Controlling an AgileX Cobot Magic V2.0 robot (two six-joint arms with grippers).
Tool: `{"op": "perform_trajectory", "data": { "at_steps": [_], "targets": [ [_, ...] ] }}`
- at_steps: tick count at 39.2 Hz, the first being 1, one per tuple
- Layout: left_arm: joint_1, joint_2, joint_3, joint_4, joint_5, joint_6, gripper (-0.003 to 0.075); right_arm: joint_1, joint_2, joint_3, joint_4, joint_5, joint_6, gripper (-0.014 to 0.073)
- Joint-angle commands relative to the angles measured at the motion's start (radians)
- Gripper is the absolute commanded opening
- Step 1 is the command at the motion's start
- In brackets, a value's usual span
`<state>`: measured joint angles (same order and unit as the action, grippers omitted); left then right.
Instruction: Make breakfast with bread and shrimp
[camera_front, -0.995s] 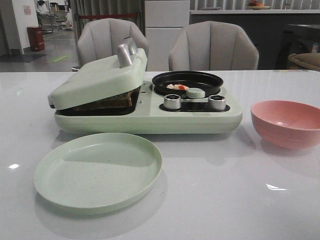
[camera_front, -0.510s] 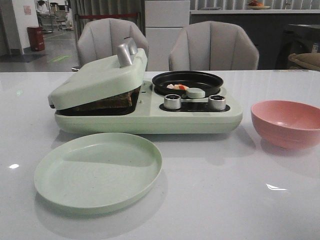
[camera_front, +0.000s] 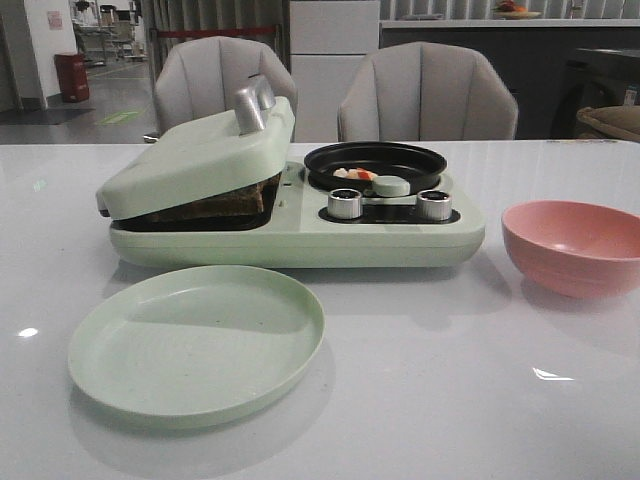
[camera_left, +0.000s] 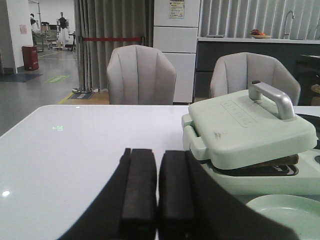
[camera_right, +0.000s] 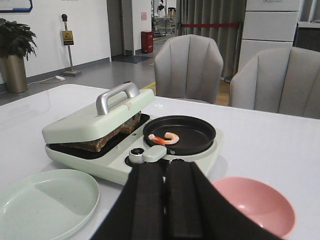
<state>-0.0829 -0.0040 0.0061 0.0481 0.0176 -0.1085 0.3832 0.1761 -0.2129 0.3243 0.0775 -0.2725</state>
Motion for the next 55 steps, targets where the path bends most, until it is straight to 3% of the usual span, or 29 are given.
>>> {"op": "perform_trajectory", "data": {
  "at_steps": [1, 10, 16, 21, 27, 31, 38, 55],
  "targets": [
    [0.001, -0.018, 0.022, -0.003, -0.08, -0.012, 0.0114, 0.001, 0.01, -0.027, -0.008, -0.084, -0.005, 0.014],
    [0.001, -0.018, 0.022, -0.003, -0.08, -0.012, 0.0114, -0.012, 0.007, -0.021, -0.061, -0.098, -0.005, 0.014],
    [0.001, -0.018, 0.022, -0.003, -0.08, -0.012, 0.0114, -0.083, 0.007, -0.002, -0.069, -0.115, 0.019, 0.014],
    [0.001, -0.018, 0.022, -0.003, -0.08, -0.012, 0.0114, -0.181, -0.015, 0.05, -0.099, -0.14, 0.117, 0.014],
    [0.001, -0.018, 0.022, -0.003, -0.08, -0.012, 0.0114, -0.274, -0.105, 0.115, -0.266, -0.175, 0.267, 0.014],
    [0.001, -0.018, 0.022, -0.003, -0.08, -0.012, 0.0114, -0.282, -0.172, 0.152, -0.33, -0.177, 0.313, 0.014],
    [0.001, -0.016, 0.022, -0.003, -0.08, -0.012, 0.0114, -0.282, -0.208, 0.224, -0.324, -0.233, 0.321, 0.014],
    [0.001, -0.016, 0.022, -0.003, -0.08, -0.012, 0.0114, -0.282, -0.208, 0.223, -0.33, -0.211, 0.325, 0.014]
  ]
}}
